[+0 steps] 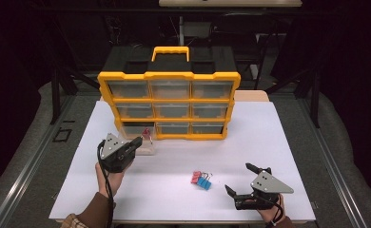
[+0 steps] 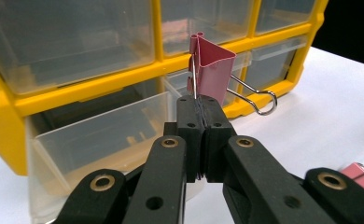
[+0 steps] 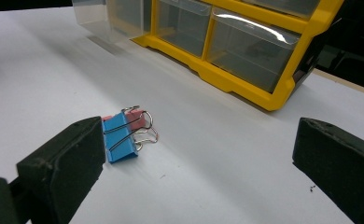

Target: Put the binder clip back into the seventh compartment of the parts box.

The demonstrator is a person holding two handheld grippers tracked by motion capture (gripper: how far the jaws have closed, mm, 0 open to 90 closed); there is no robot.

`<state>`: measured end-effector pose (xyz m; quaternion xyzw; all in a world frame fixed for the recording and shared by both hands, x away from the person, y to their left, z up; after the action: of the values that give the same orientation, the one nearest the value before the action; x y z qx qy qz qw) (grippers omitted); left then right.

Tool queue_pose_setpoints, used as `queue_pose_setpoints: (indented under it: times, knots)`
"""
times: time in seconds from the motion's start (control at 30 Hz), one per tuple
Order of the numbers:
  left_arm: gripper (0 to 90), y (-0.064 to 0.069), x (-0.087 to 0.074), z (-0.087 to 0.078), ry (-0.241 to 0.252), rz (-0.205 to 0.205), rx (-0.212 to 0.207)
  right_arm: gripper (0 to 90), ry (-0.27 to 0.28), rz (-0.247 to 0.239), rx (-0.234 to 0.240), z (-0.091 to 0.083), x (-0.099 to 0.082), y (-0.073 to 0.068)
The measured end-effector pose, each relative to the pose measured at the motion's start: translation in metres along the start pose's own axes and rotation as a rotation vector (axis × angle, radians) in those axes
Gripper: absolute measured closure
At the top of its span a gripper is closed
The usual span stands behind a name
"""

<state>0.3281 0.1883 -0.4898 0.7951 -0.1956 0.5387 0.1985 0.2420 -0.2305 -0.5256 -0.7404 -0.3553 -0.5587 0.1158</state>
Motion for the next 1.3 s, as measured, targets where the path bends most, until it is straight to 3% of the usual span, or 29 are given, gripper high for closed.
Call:
queue_pose_setpoints:
  times: [0.57, 1.03, 1.1, 1.13, 1.23, 1.3]
  knots:
    - [88.4, -0.015, -0.002, 0.002, -0.004, -0.033, 0.046, 1.9, -0.005, 0.002, 0.001, 0.0, 0.0, -0.001]
    - [88.2, -0.022, -0.005, 0.007, -0.019, -0.038, 0.085, 1.8, -0.005, 0.003, 0.003, 0.0, 0.0, -0.001]
    - [79.5, -0.023, -0.005, 0.007, -0.009, -0.037, 0.088, 1.8, -0.003, 0.002, 0.007, 0.0, 0.0, -0.001]
    - [79.5, -0.022, -0.004, 0.007, -0.004, -0.038, 0.09, 1.9, -0.001, -0.003, 0.009, 0.0, 0.0, -0.001]
    - [53.8, -0.022, -0.003, 0.006, 0.002, -0.034, 0.095, 1.8, -0.005, -0.009, 0.008, 0.0, 0.0, -0.001]
    - [49.2, -0.021, -0.003, 0.006, 0.003, -0.038, 0.106, 1.8, -0.004, -0.009, 0.008, 0.0, 0.0, -0.001]
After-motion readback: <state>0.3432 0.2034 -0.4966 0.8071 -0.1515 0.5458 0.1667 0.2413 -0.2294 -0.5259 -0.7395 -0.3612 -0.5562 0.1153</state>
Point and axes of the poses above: each handheld gripper's, and its own axes: z roughly forward along the jaws, x roughly out of its top, y roughly to its right, the point moved 1 cm from there along z, roughly forward along the jaws, and after that the axes turned 6 degrees about -z, right-handed, at the moved point
